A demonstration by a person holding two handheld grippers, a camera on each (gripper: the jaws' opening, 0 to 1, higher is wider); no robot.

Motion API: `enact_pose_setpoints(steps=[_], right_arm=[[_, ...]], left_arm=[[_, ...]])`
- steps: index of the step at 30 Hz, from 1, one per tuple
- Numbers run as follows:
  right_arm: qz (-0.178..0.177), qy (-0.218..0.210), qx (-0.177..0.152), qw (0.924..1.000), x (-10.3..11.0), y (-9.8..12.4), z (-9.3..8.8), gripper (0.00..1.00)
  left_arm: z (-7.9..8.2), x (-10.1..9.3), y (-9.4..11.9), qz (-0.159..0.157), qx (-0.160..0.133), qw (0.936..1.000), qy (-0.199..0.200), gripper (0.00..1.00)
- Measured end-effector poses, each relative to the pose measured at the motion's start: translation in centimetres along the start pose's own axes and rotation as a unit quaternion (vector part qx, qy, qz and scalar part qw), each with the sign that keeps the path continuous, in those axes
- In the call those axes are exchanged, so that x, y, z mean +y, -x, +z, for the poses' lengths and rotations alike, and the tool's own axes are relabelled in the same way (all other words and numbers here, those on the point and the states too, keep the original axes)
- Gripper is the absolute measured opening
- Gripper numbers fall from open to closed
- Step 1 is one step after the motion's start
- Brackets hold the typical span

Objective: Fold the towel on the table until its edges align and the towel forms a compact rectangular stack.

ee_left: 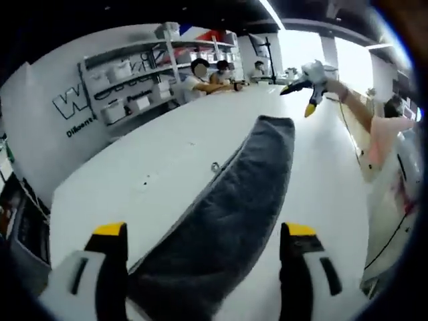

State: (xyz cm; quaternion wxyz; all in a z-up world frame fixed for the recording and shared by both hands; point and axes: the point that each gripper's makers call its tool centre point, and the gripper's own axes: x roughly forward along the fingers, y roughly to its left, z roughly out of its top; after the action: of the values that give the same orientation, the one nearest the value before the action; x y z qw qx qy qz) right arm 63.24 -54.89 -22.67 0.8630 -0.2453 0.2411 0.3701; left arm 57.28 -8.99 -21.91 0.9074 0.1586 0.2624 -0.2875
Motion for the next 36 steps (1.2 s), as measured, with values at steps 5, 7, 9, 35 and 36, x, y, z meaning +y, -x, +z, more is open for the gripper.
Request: enact_pose_setpoints(steps=[5, 7, 9, 35, 36], right_arm=[[-0.004, -0.006, -0.021, 0.9998, 1.2, 1.6, 0.0, 0.99], [0.002, -0.012, -0.025, 0.9996, 2.0, 2.0, -0.2, 0.99], [0.006, -0.018, -0.036, 0.9992, 3.0, 2.3, -0.5, 0.99], [-0.088, -0.075, -0.071, 0.9908, 9.5, 4.7, -6.8, 0.99], [-0.09, -0.065, -0.063, 0.9918, 9.8, 4.7, -7.1, 0.99]], left_arm=[[-0.2, -1.9, 1.0, -0.004, -0.039, 0.9991, 0.02, 0.99], [-0.2, -2.5, 1.6, 0.006, -0.052, 0.9986, 0.009, 0.99], [0.0, -2.8, 2.3, 0.024, -0.067, 0.9974, 0.005, 0.99], [-5.5, -8.1, 4.0, 0.088, -0.139, 0.9848, 0.055, 0.95], [-5.7, -8.2, 4.1, 0.09, -0.139, 0.9843, 0.061, 0.95]])
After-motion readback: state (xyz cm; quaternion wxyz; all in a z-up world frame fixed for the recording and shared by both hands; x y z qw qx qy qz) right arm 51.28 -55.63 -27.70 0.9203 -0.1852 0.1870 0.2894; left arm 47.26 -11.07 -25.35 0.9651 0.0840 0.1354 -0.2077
